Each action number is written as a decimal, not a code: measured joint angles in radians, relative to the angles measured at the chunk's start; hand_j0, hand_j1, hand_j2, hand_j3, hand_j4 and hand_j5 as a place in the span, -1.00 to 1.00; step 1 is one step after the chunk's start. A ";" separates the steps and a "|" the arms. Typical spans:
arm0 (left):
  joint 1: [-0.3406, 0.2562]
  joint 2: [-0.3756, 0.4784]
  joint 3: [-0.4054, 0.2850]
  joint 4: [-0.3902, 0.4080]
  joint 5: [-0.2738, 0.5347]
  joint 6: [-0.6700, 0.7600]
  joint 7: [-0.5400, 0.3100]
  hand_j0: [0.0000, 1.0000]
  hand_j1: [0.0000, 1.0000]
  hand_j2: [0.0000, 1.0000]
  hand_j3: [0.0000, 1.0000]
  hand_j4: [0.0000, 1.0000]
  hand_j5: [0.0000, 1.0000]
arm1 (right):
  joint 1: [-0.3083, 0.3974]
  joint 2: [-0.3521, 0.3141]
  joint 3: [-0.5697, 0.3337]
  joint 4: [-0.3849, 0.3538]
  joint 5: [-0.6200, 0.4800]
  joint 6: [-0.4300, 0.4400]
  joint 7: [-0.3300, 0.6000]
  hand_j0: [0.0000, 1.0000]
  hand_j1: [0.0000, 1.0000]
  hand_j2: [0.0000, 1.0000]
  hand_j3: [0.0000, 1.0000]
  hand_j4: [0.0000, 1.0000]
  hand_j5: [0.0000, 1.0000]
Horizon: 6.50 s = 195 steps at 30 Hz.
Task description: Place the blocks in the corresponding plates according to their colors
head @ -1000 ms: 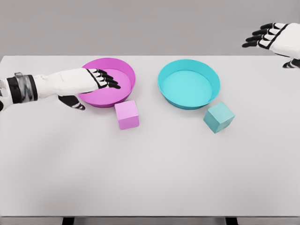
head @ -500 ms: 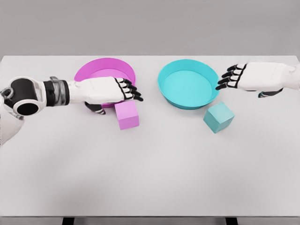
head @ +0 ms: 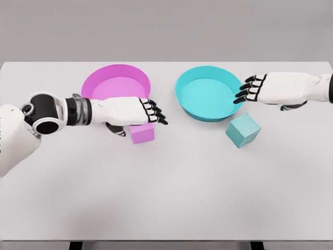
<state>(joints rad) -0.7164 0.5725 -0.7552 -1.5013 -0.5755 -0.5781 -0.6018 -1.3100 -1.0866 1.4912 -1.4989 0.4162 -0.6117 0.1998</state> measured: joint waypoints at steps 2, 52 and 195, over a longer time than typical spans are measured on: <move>-0.003 -0.010 -0.003 0.014 -0.002 -0.001 0.000 1.00 1.00 1.00 1.00 1.00 1.00 | 0.010 -0.025 -0.001 -0.008 -0.002 0.000 -0.003 1.00 1.00 1.00 1.00 1.00 1.00; -0.074 -0.016 -0.029 0.097 0.032 -0.035 -0.004 0.01 0.01 0.01 0.01 0.01 0.01 | 0.075 -0.047 -0.017 -0.012 -0.087 0.000 -0.024 1.00 1.00 1.00 1.00 1.00 1.00; 0.126 0.203 0.293 0.574 0.496 -0.035 -0.009 1.00 1.00 1.00 1.00 1.00 1.00 | 0.290 0.122 -0.289 0.011 -0.127 0.000 -0.012 0.23 0.23 0.23 0.23 0.23 0.23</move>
<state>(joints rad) -0.5906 0.7752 -0.4627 -0.9276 -0.0794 -0.6133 -0.6109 -1.0201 -0.9649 1.2018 -1.4880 0.2890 -0.6117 0.1882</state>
